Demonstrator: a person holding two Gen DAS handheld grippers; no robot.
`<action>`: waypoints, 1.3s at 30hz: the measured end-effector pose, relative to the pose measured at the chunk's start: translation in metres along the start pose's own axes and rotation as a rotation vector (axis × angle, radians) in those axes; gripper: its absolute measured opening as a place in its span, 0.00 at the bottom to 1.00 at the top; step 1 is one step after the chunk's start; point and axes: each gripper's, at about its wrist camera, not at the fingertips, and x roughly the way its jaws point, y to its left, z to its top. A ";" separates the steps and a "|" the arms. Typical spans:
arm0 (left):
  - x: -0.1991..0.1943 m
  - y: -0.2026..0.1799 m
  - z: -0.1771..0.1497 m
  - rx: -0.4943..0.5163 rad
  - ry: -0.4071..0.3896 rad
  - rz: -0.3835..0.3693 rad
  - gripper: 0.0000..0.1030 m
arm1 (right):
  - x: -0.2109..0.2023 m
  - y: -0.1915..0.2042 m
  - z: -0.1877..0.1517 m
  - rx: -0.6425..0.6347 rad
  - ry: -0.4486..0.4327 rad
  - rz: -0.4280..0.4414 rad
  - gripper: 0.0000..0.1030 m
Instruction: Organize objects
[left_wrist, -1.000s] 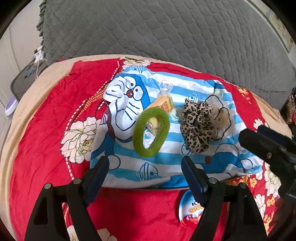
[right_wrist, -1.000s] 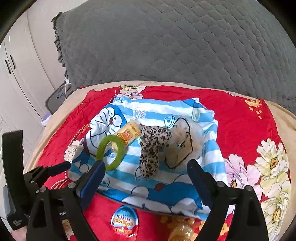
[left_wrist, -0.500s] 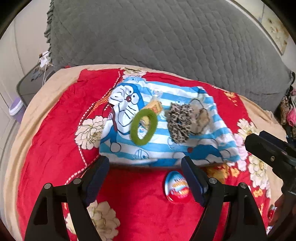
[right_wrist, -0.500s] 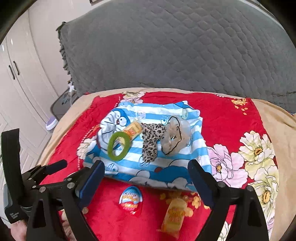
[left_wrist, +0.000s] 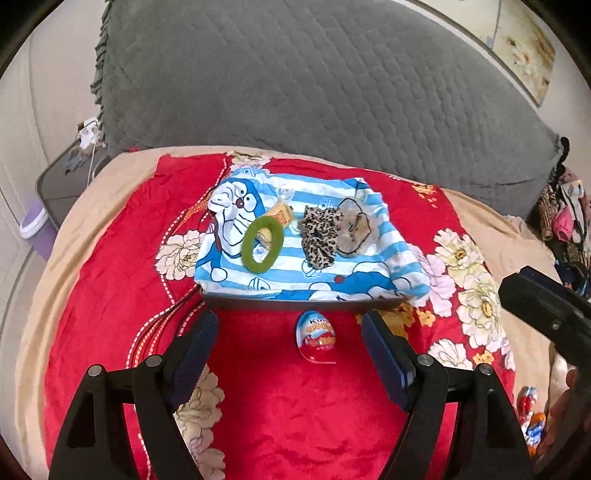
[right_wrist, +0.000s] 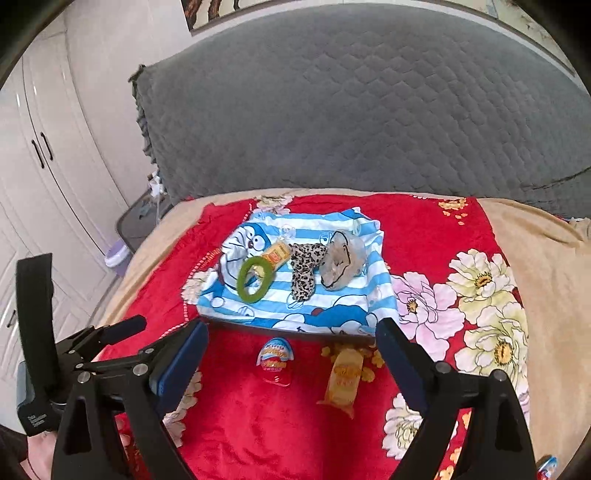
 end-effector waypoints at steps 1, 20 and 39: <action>-0.006 -0.002 -0.002 0.005 -0.005 -0.003 0.79 | -0.005 -0.001 -0.001 0.011 -0.007 0.008 0.90; -0.028 -0.021 -0.050 0.020 0.012 -0.001 0.79 | -0.053 -0.005 -0.070 -0.012 0.006 -0.057 0.91; 0.018 -0.018 -0.082 0.051 0.090 0.053 0.79 | -0.013 -0.016 -0.111 -0.022 0.073 -0.106 0.91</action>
